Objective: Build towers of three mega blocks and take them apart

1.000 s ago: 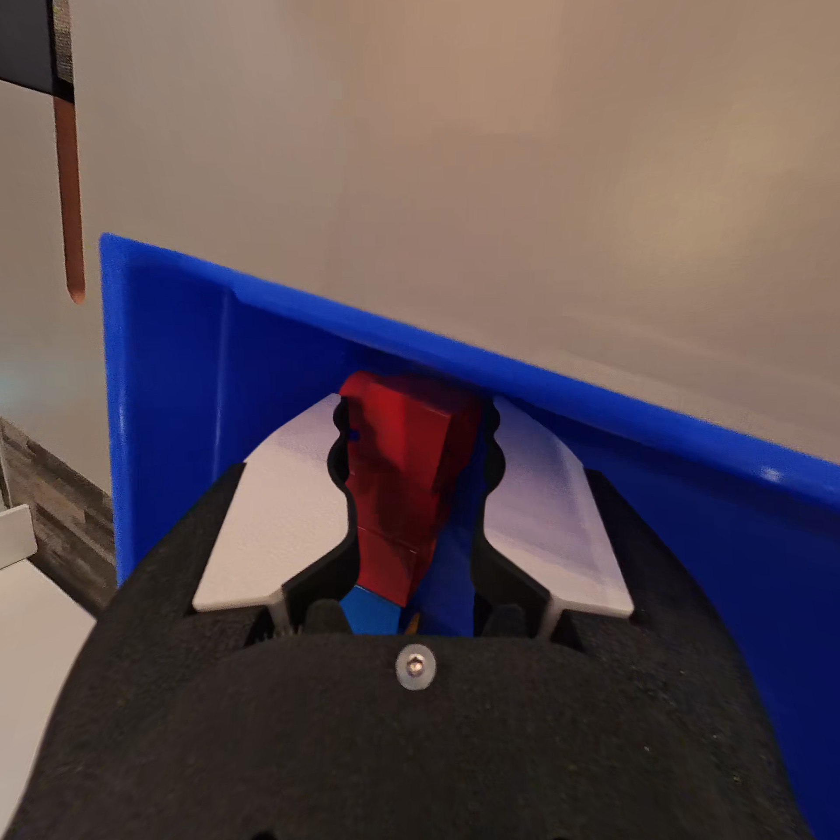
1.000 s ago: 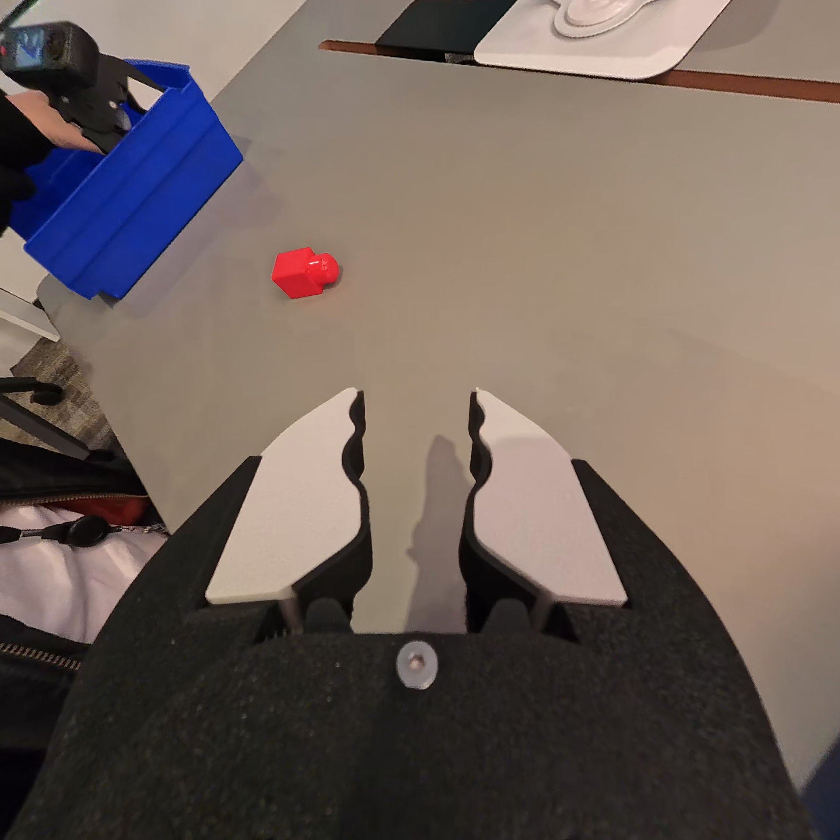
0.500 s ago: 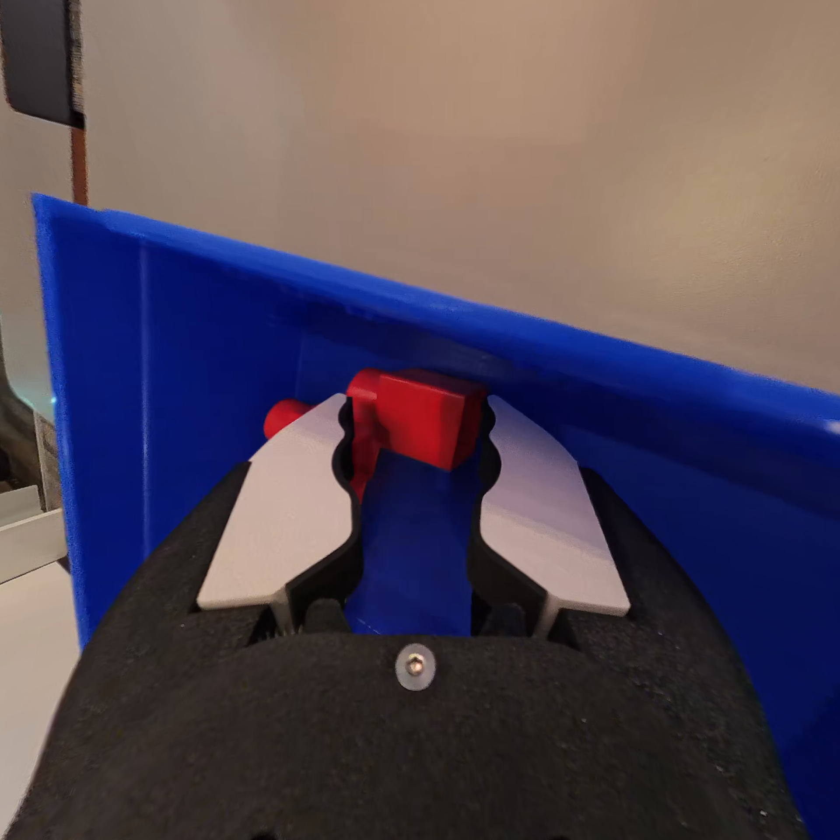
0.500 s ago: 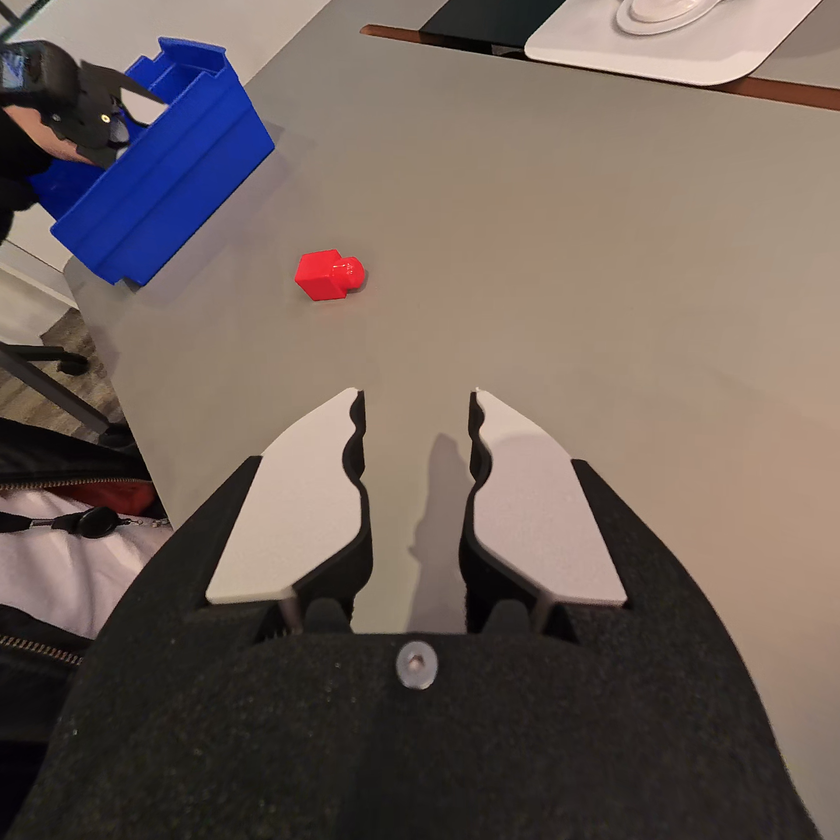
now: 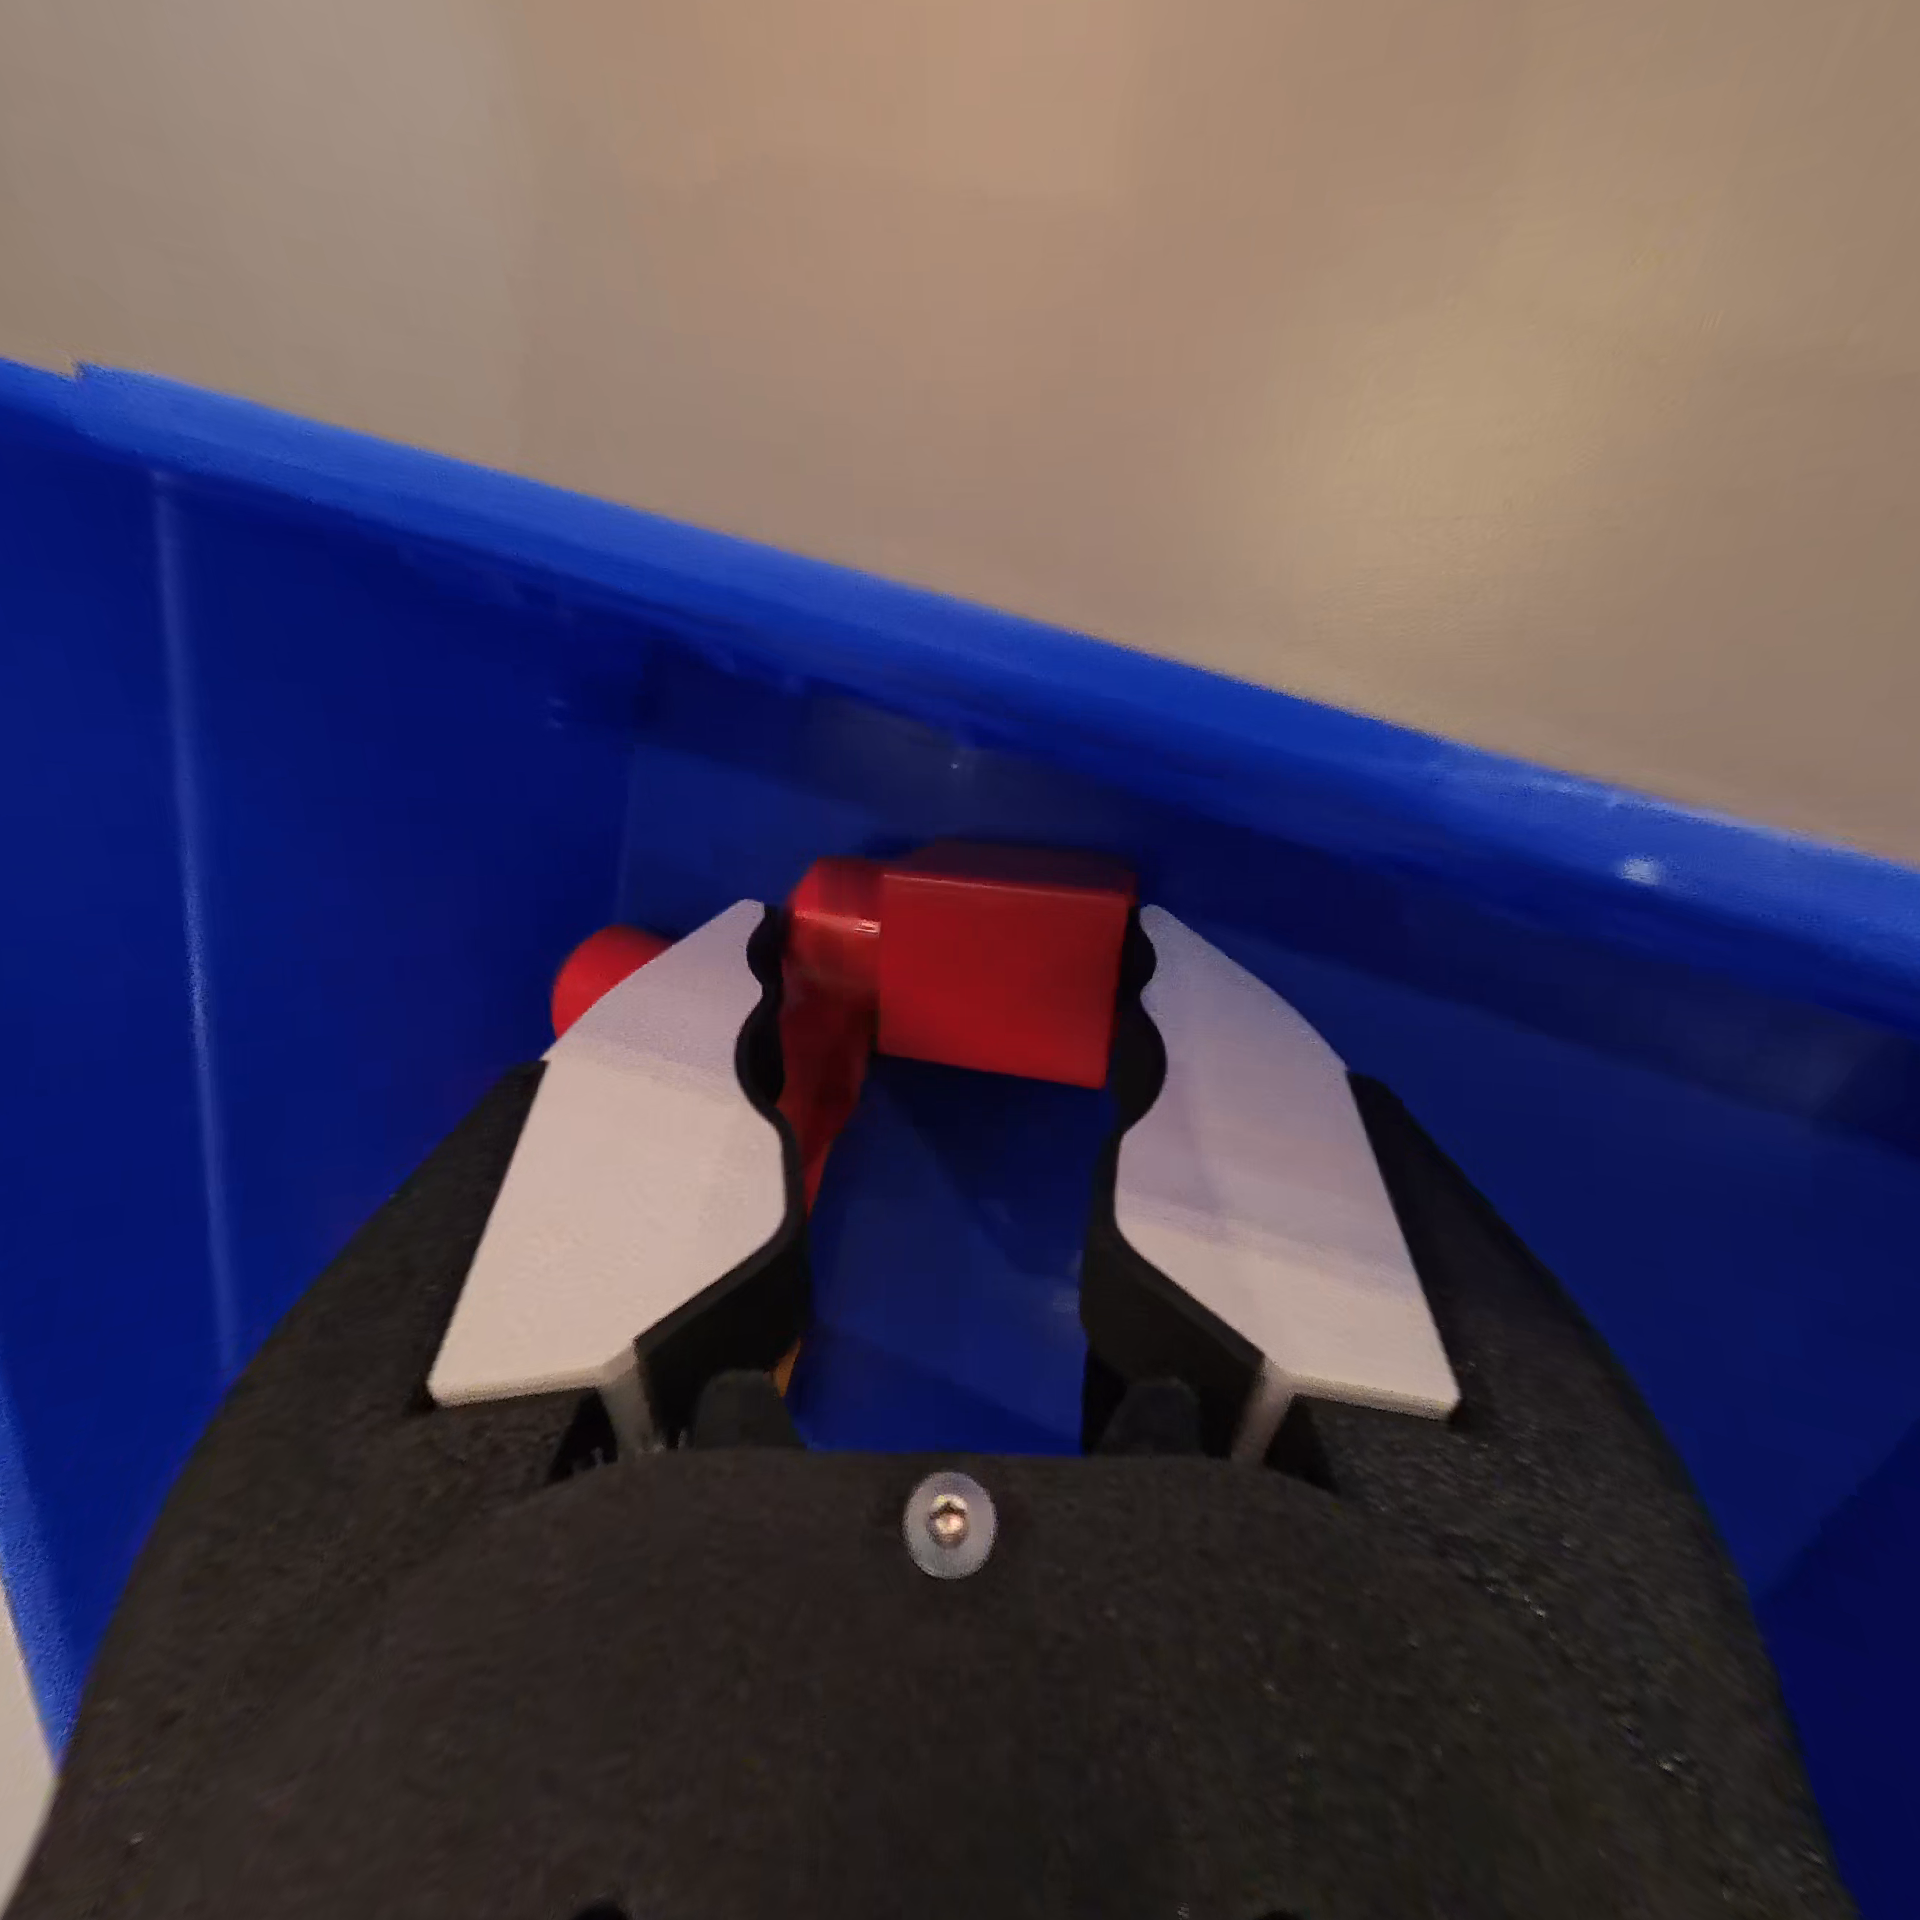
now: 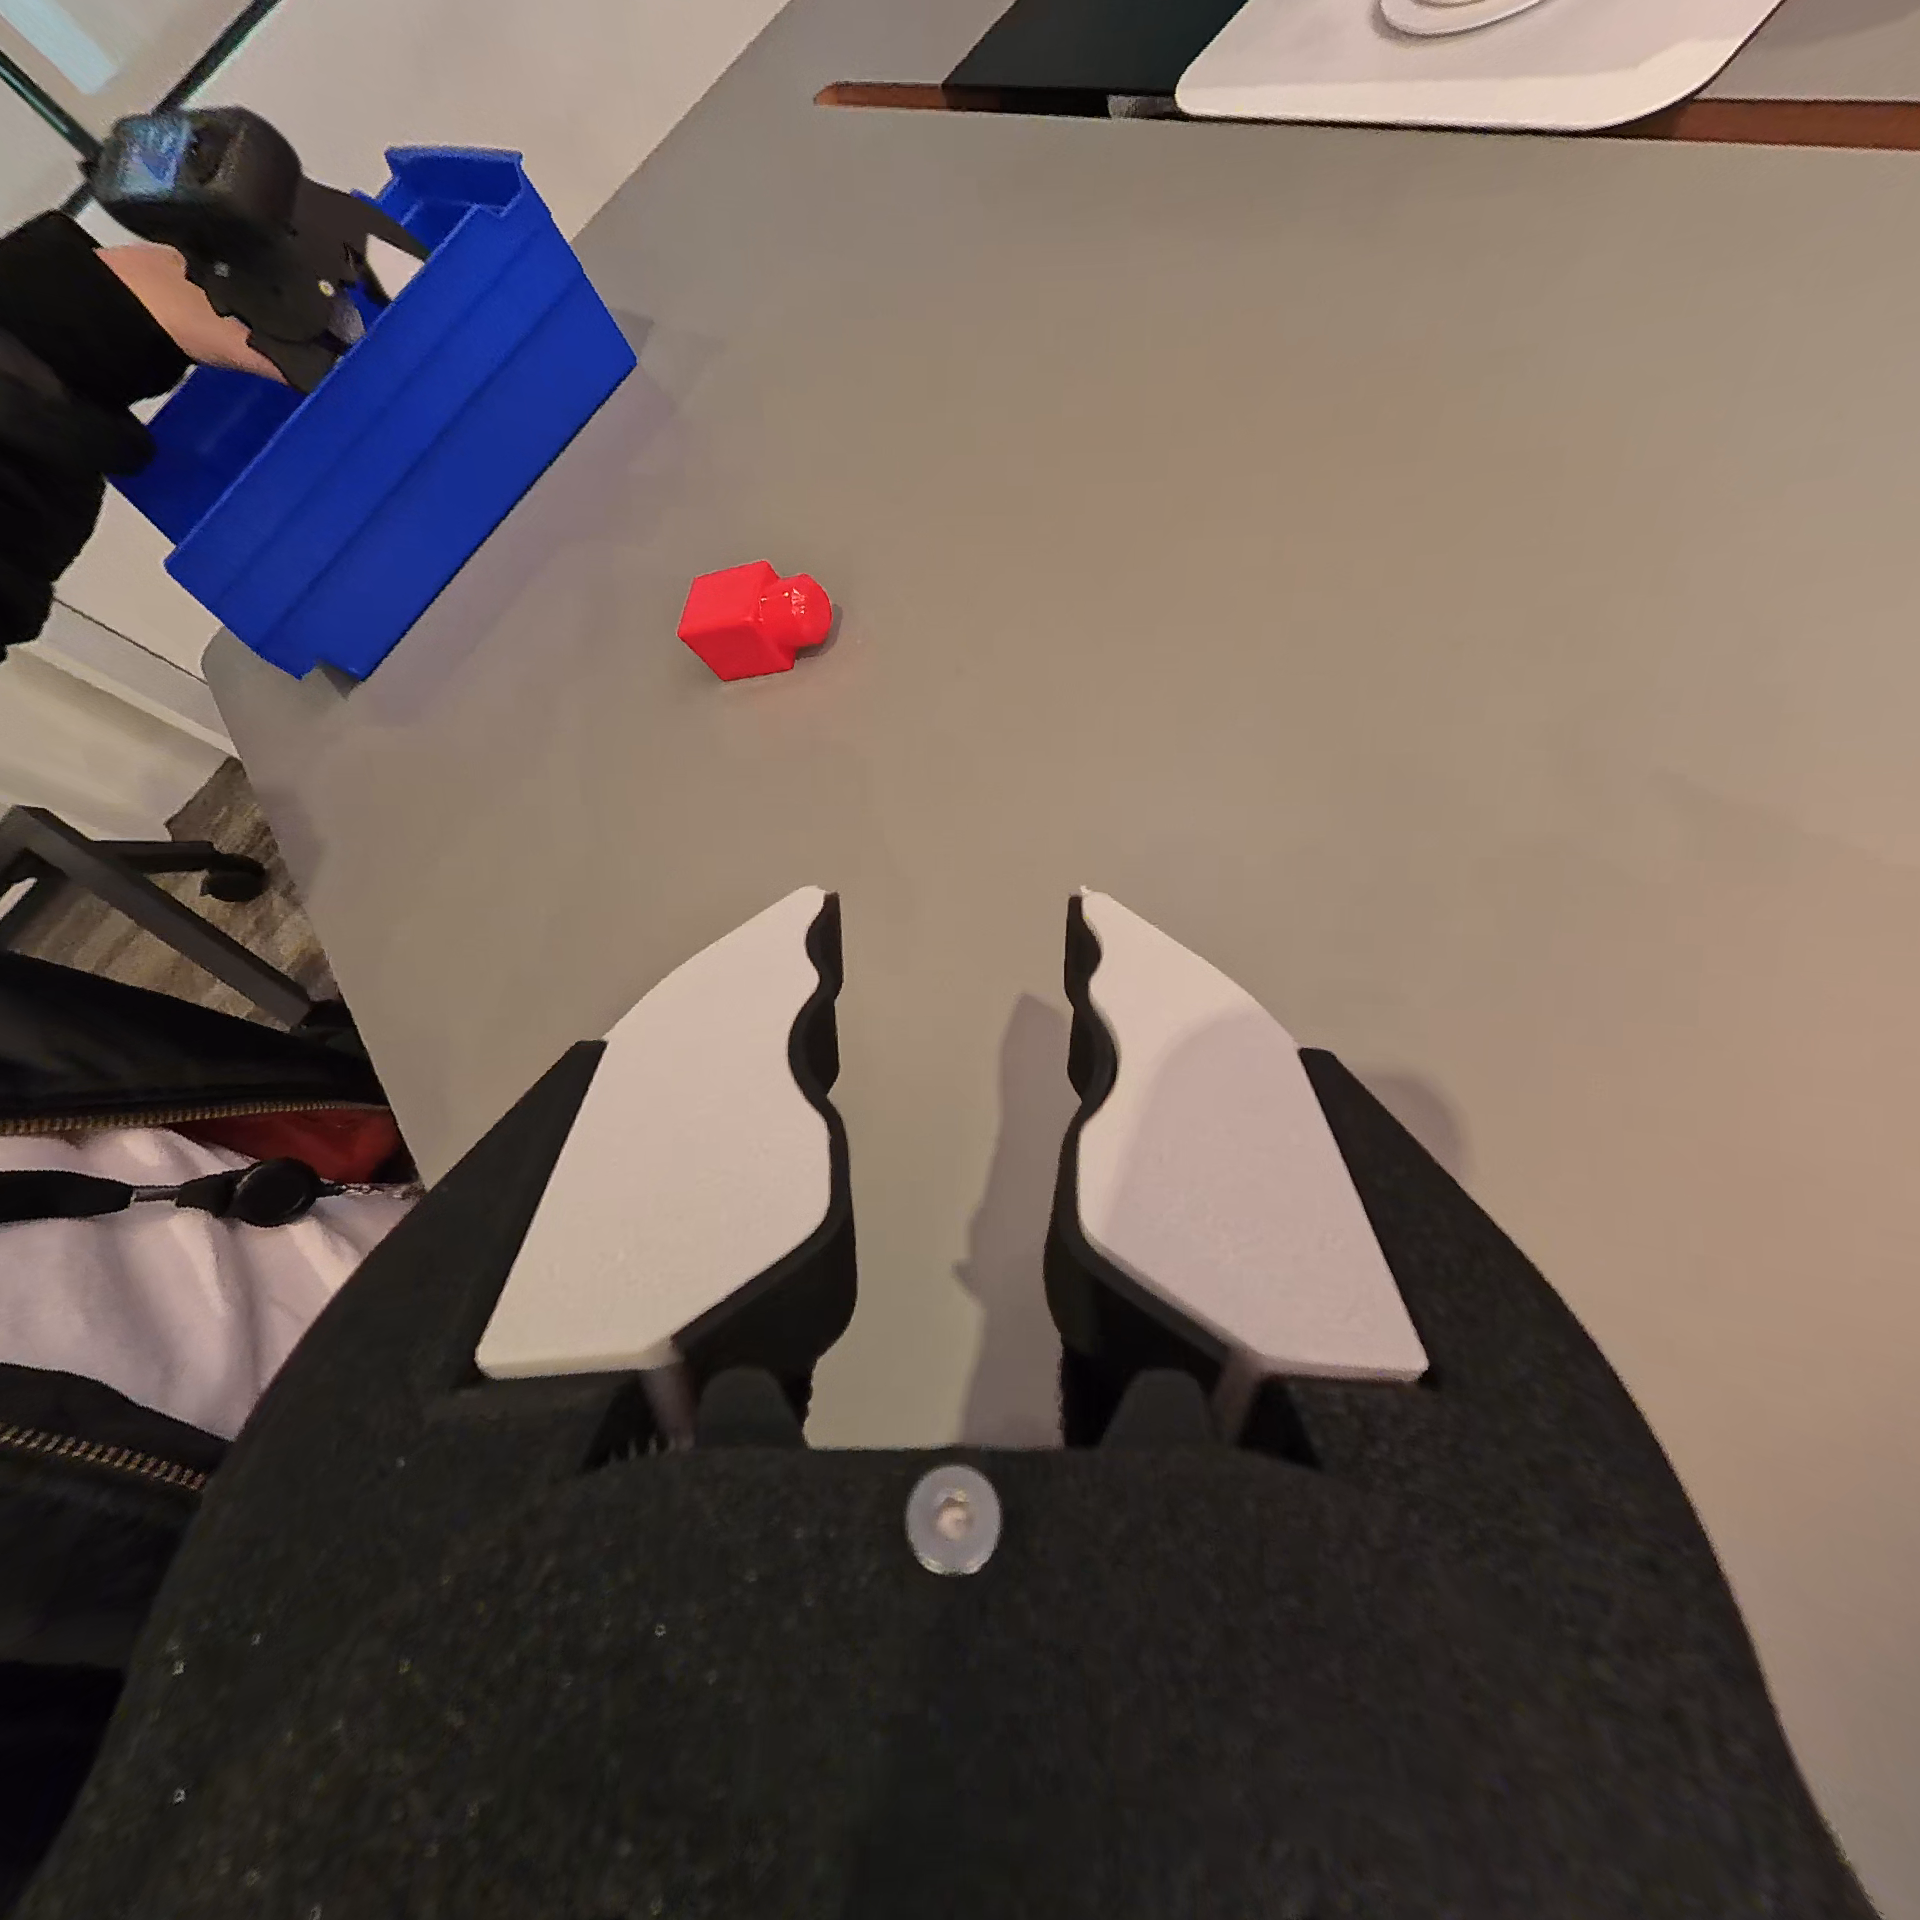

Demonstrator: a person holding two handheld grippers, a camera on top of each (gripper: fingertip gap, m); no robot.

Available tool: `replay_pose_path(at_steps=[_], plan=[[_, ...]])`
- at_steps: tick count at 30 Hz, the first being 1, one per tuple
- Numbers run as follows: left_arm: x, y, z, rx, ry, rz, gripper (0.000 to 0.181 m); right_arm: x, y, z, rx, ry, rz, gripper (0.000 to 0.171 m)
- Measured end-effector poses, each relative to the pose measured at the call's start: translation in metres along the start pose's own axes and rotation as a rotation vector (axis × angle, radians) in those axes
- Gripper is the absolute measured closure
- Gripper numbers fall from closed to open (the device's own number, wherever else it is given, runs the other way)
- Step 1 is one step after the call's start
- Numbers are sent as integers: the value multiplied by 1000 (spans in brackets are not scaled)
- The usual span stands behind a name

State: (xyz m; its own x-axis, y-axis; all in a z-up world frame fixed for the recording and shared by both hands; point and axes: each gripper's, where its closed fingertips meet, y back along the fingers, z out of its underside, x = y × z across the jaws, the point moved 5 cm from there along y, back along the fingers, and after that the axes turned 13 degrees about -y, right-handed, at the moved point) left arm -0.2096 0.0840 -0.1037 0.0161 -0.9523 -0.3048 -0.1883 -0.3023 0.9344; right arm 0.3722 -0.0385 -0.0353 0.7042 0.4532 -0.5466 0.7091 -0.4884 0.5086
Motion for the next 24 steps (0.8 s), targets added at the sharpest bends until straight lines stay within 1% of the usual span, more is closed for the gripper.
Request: replay_pose_path(at_steps=[3,5,7,10,12,13,15,16,18,21,24], plan=[[-4,7,0,17,34,-28,121,-1,4,0,13,-7,-16,132],[-9,24,-2,61,54,-83,121,-2,4,0,17,-2,-24,132],[-15,52,-3,97,82,-131,121,-3,4,0,20,3,-34,132],[-29,110,-10,133,96,-236,122,-3,3,1,16,10,-49,132],[-34,147,-28,155,67,-297,122,-4,2,1,14,14,-63,132],[-34,161,-42,165,36,-318,122,-5,1,1,14,18,-69,132],[-29,174,-80,205,-26,-311,122,-7,1,0,18,28,-78,132],[-23,172,-103,236,-57,-279,122,-8,0,0,21,31,-87,132],[-8,154,-150,290,-137,-215,122,-12,-1,1,28,32,-107,132],[19,101,-207,296,-274,-106,122,-17,-3,6,22,37,-130,132],[41,43,-239,247,-349,8,122,-21,-2,12,6,48,-140,132]])
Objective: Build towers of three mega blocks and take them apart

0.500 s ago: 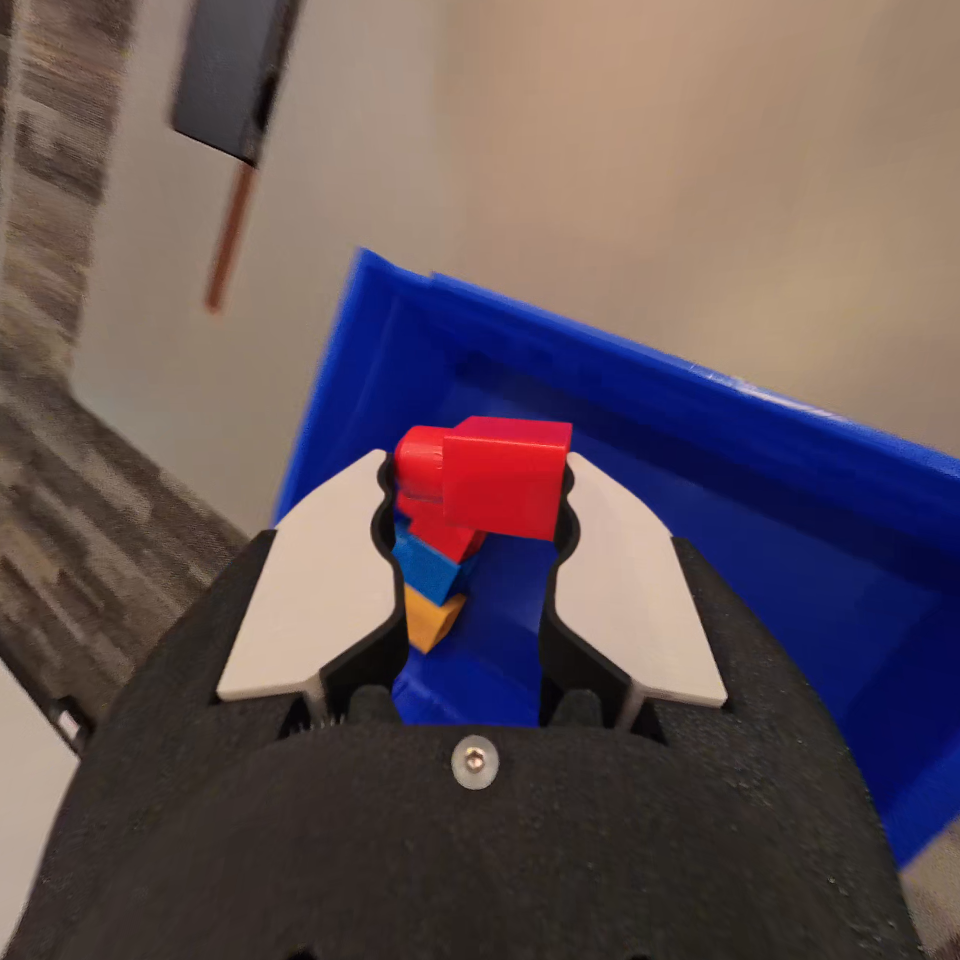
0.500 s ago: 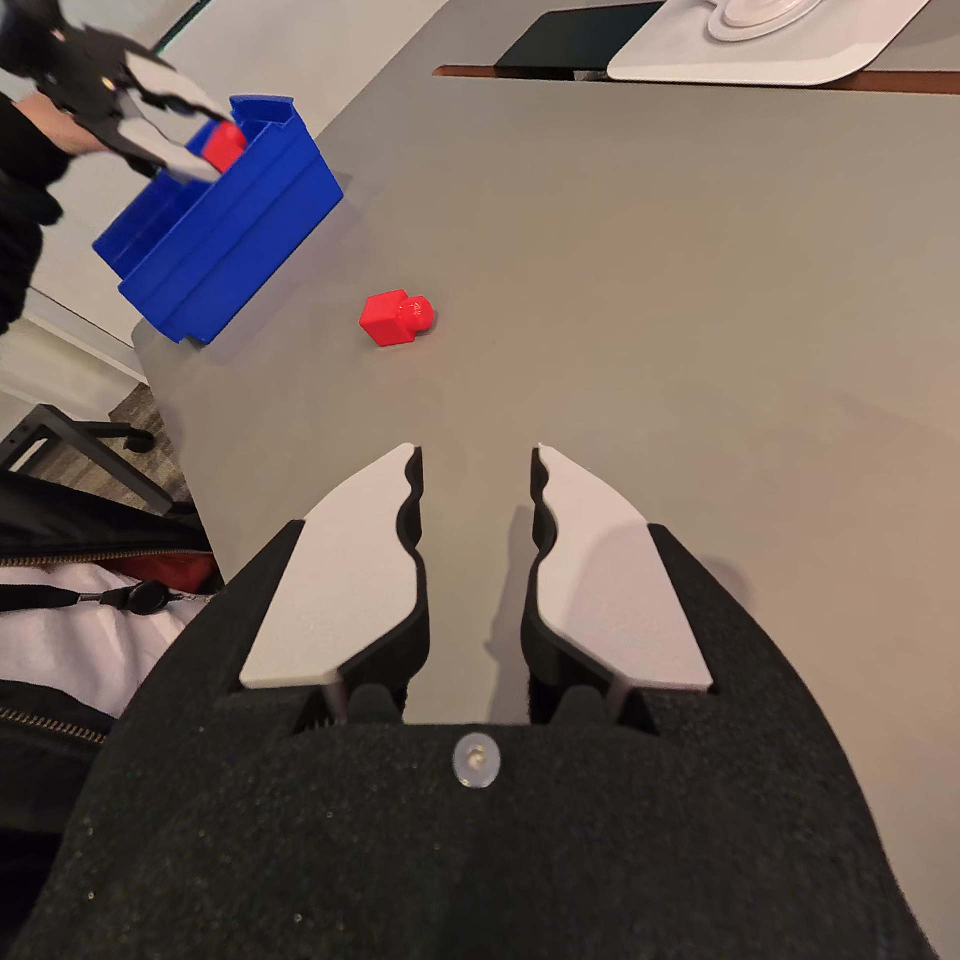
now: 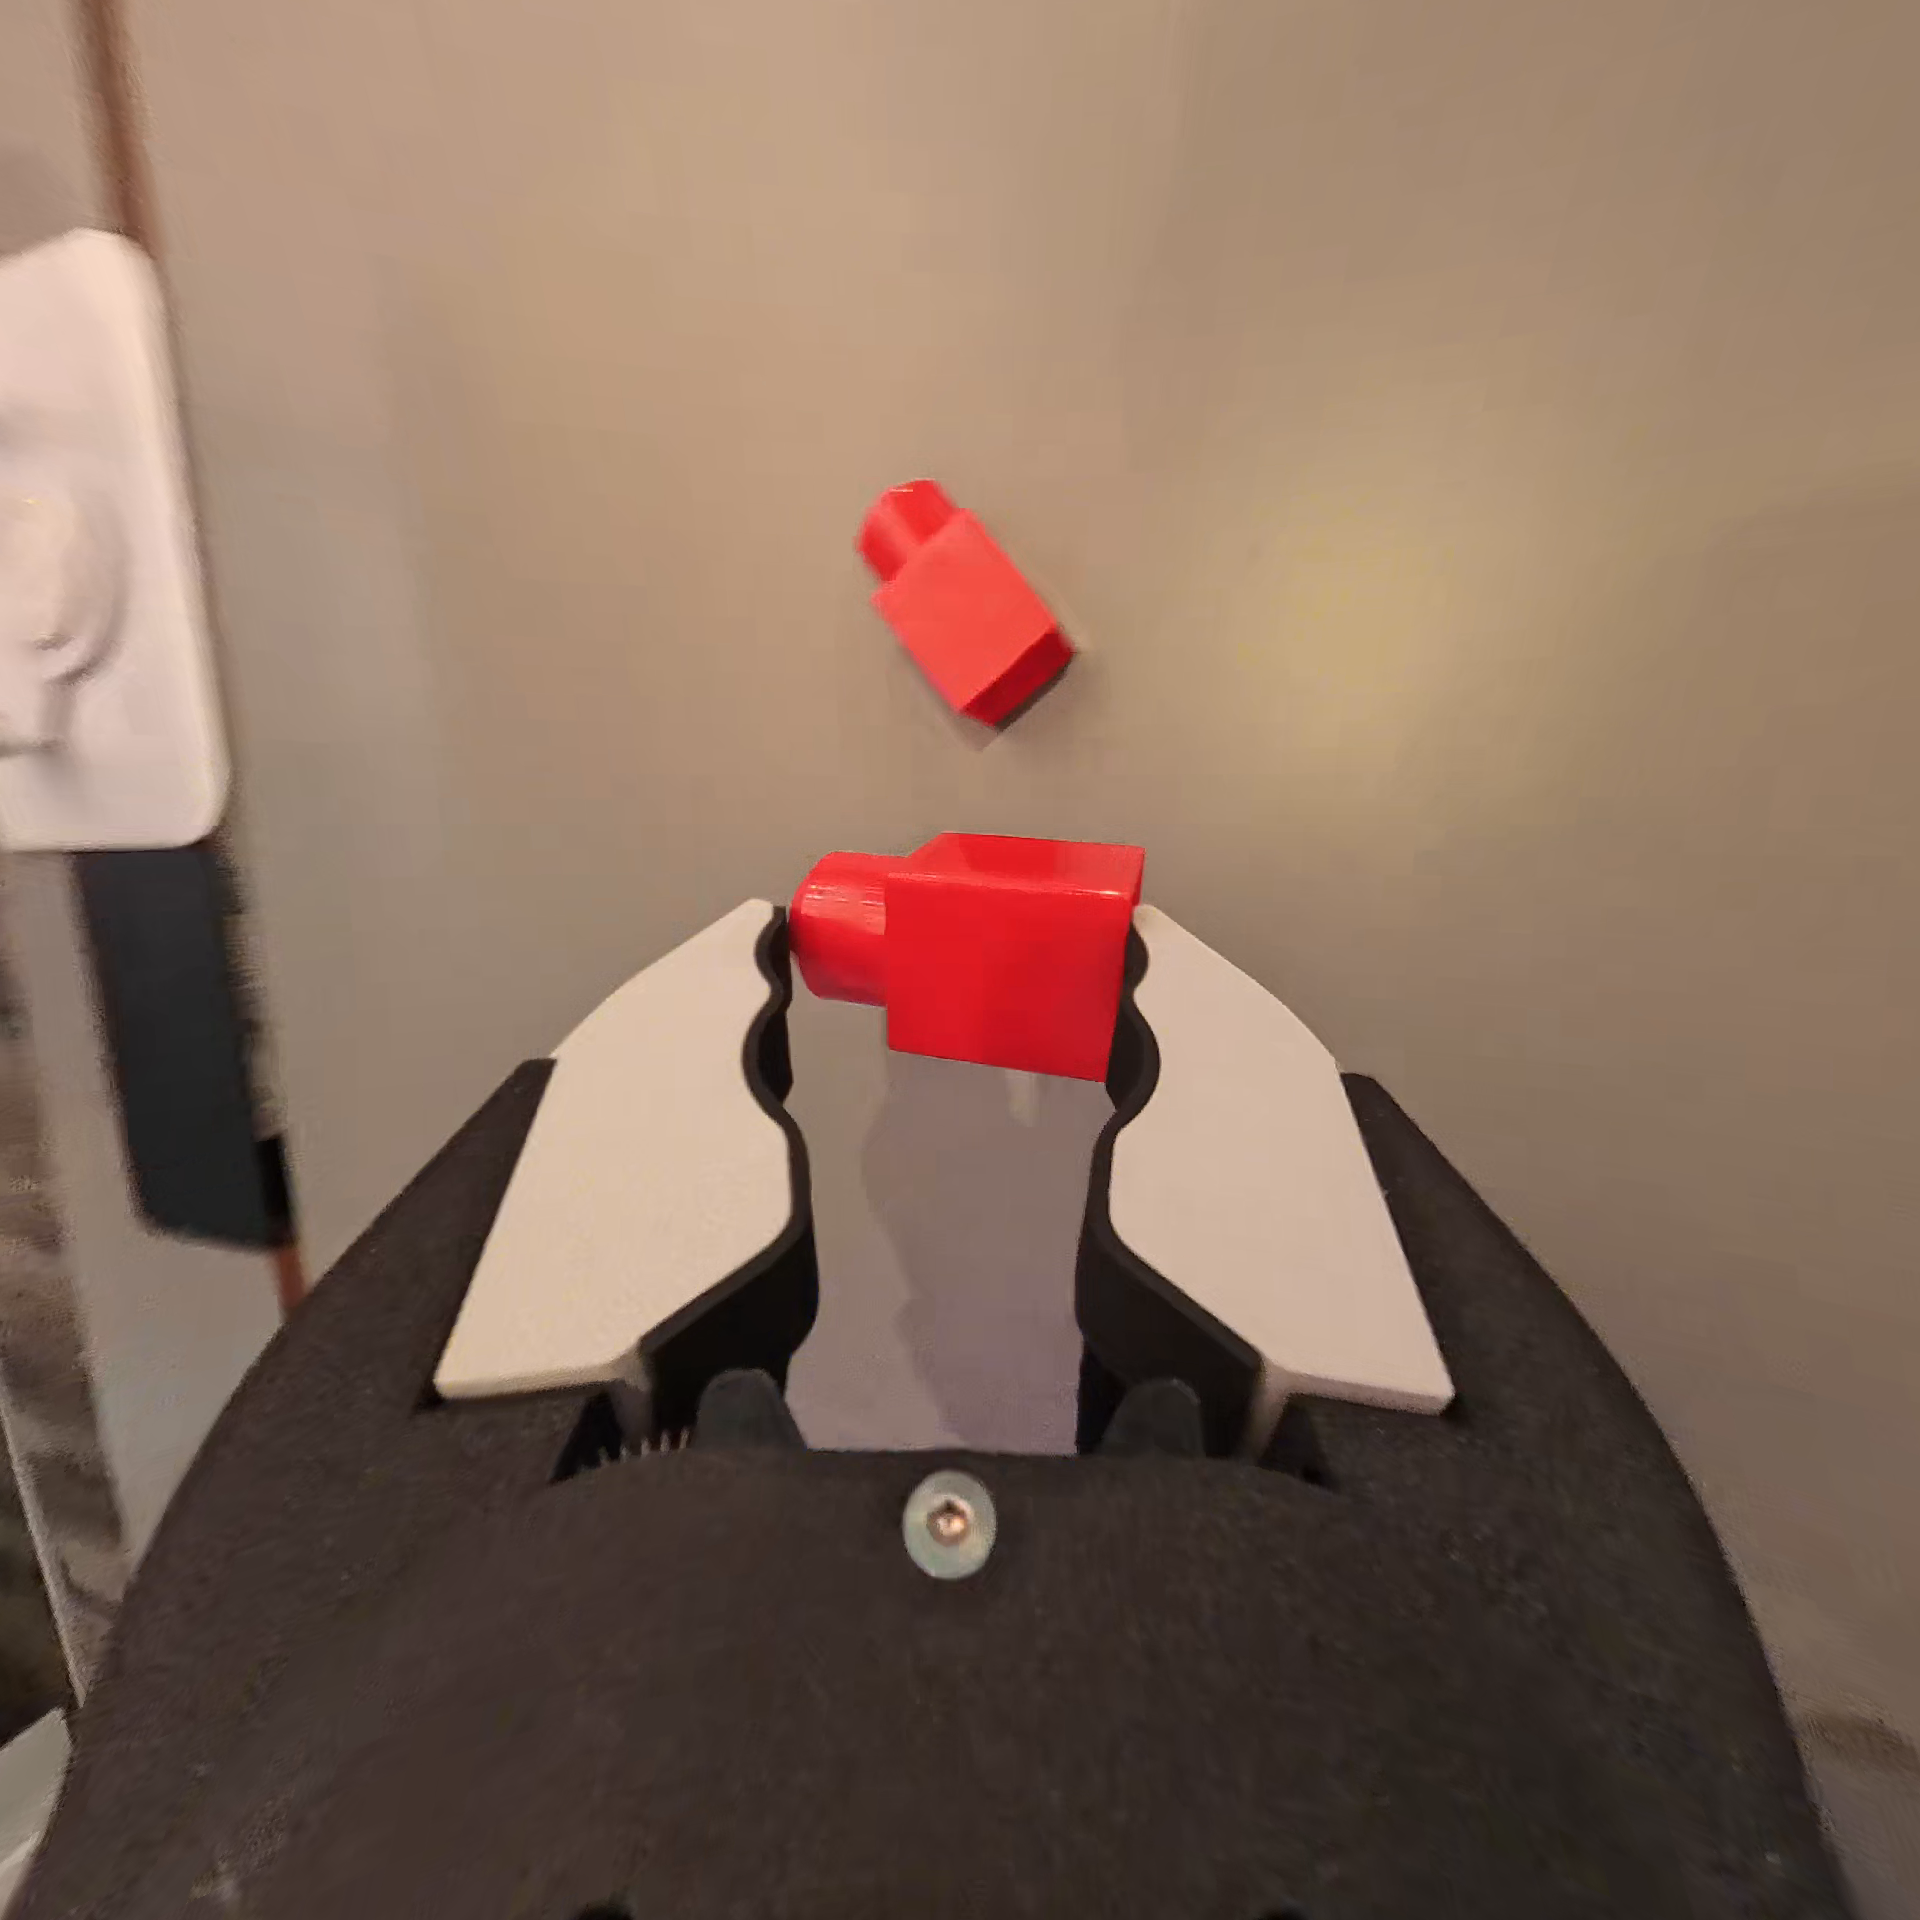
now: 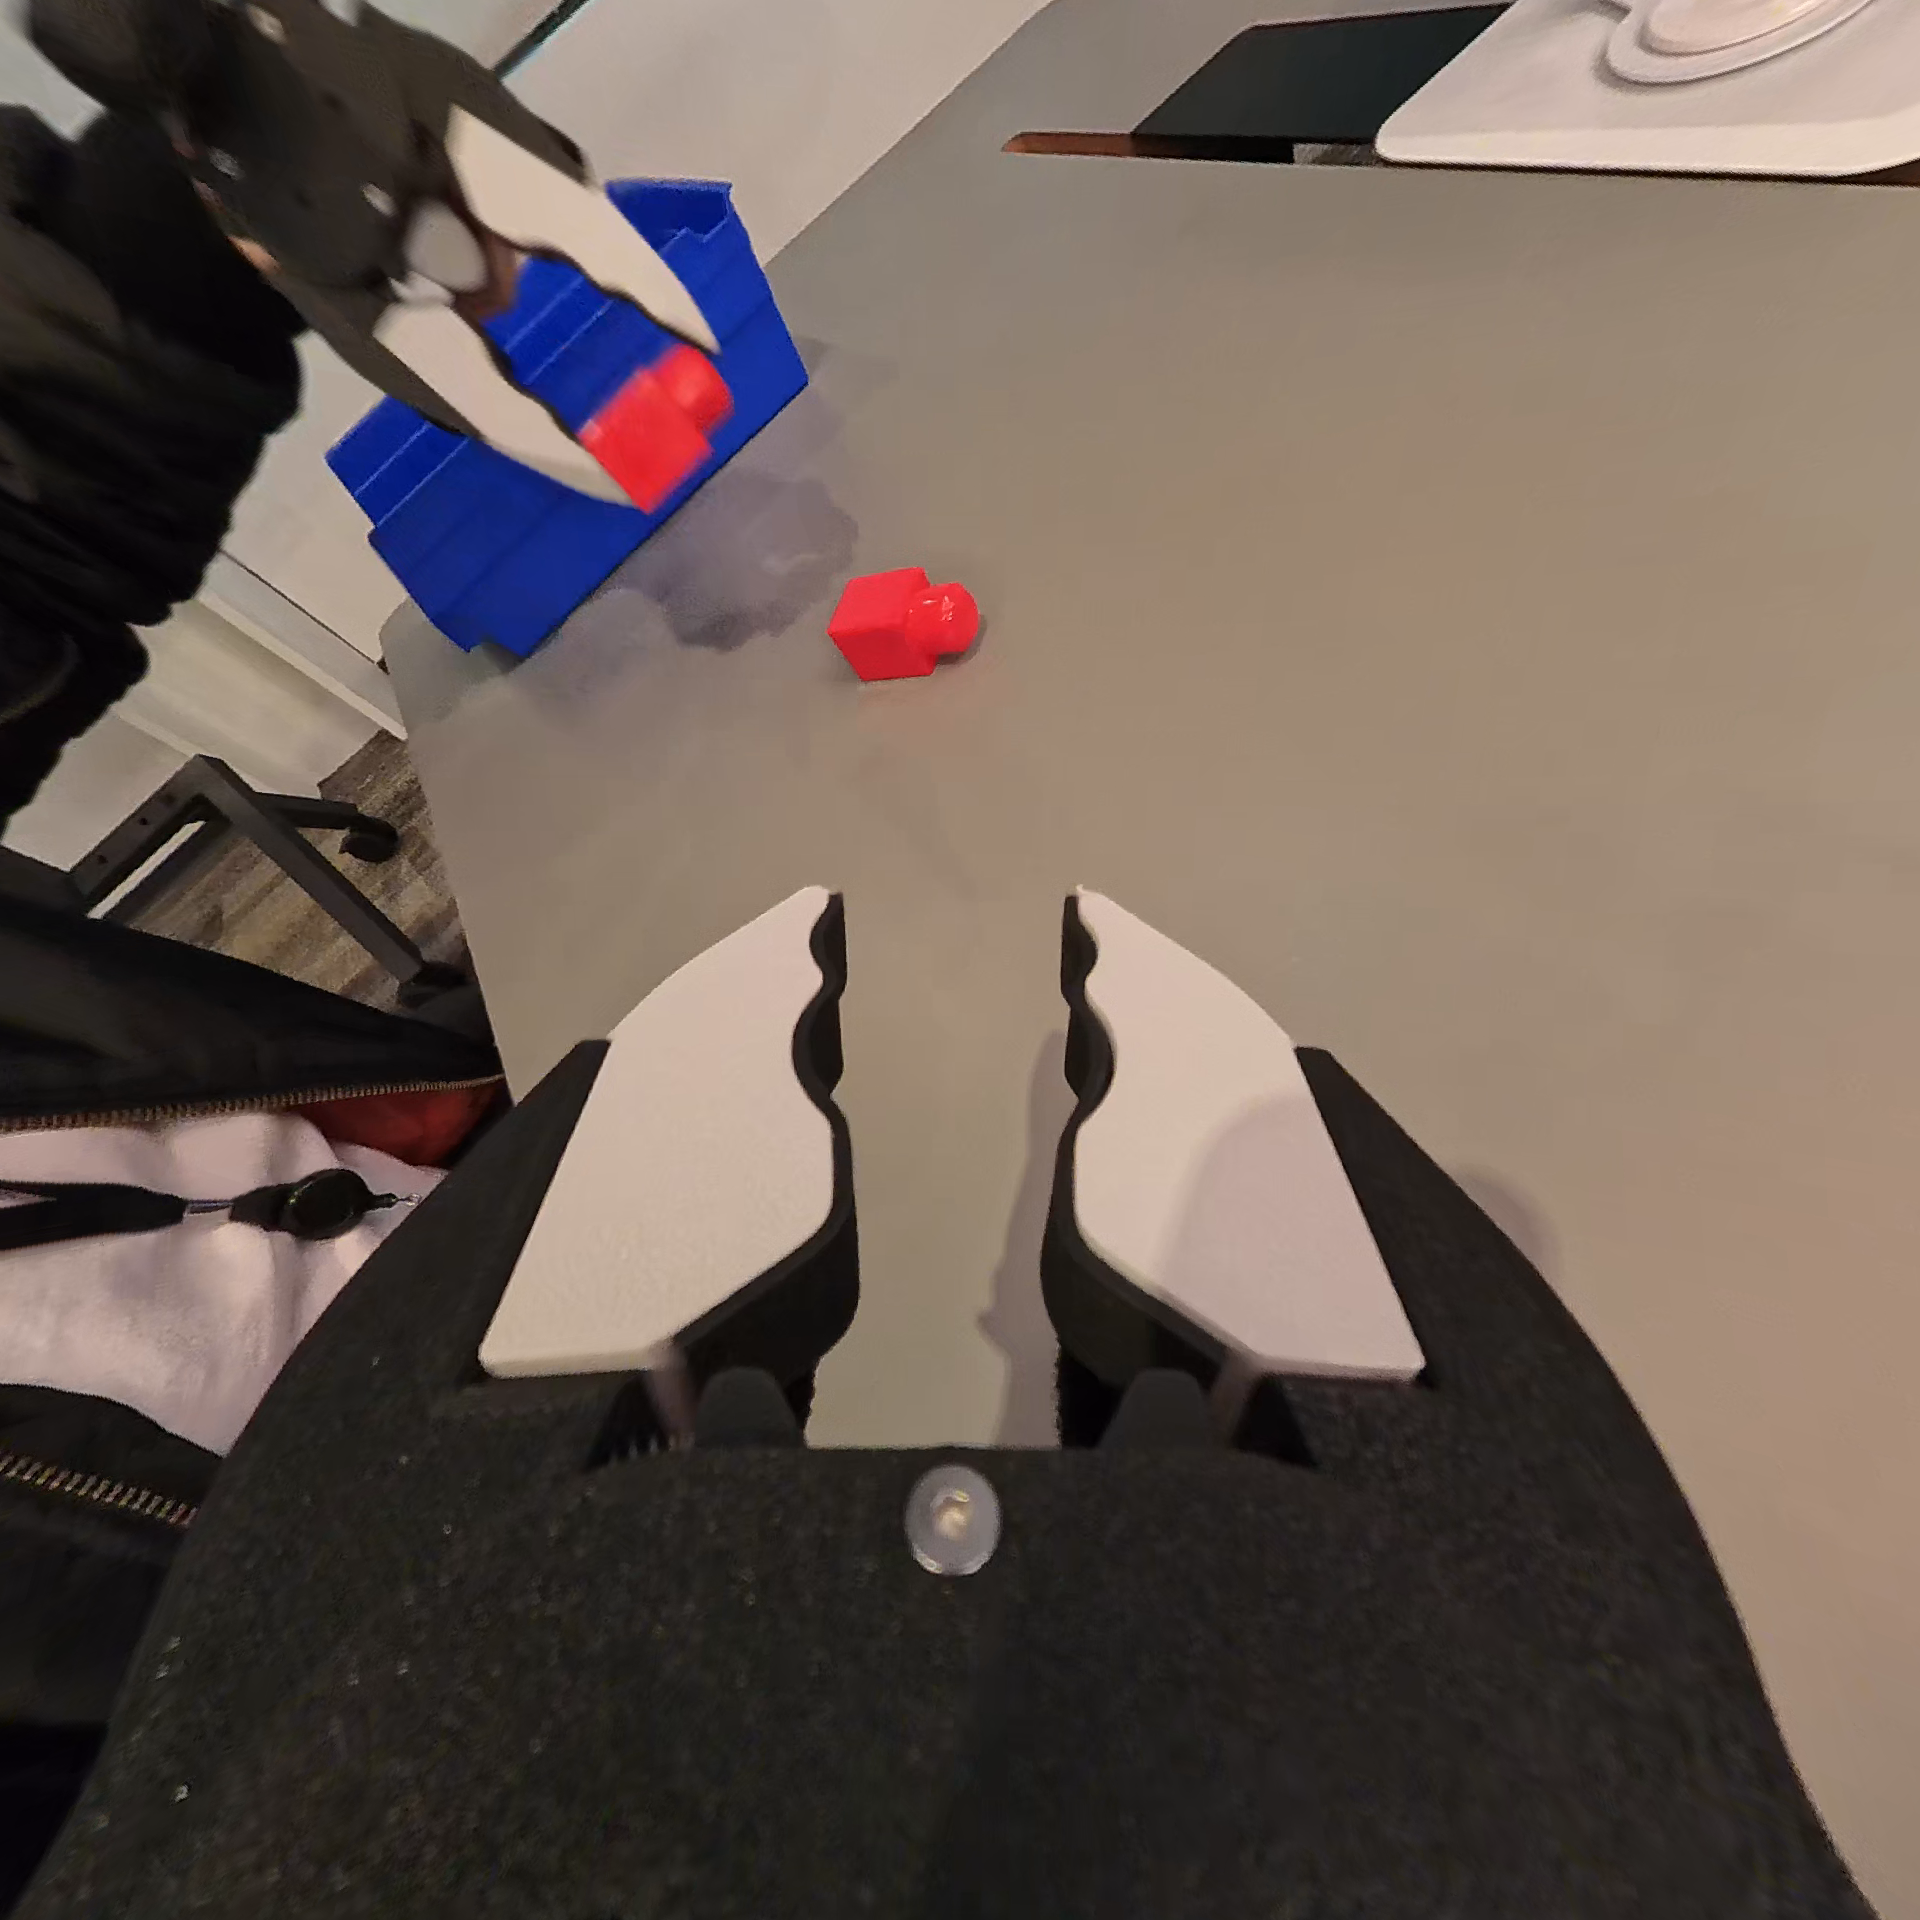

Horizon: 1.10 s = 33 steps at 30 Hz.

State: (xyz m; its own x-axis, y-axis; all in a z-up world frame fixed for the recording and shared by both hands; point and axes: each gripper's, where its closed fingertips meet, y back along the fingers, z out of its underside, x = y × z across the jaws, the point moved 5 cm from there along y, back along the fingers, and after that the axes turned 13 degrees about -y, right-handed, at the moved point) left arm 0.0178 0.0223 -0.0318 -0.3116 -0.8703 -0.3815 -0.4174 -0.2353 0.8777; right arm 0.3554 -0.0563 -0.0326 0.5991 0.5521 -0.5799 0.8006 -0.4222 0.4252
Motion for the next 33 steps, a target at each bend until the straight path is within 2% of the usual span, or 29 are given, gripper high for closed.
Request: replay_pose_path(at_steps=[3,6,19,23,25,28,29,31,33], plan=[[6,-42,-1,-49,-30,62,122,-3,2,4,-15,5,-12,132],[7,-61,4,-77,-25,88,122,-3,2,6,-33,14,-20,132],[11,-77,16,-108,36,108,122,6,-5,7,-58,14,-48,132],[8,-71,13,-92,135,111,100,8,-3,9,-57,10,-49,132],[3,-50,15,-101,168,69,90,9,0,10,-59,10,-50,132],[-18,27,35,-84,178,-145,102,12,6,12,-60,11,-48,132],[-22,57,48,-81,208,-191,106,14,8,12,-58,11,-44,132],[-23,109,90,-181,253,-263,106,18,12,12,-55,6,-37,132],[-14,144,137,-288,299,-294,106,23,14,11,-44,-4,-29,132]])
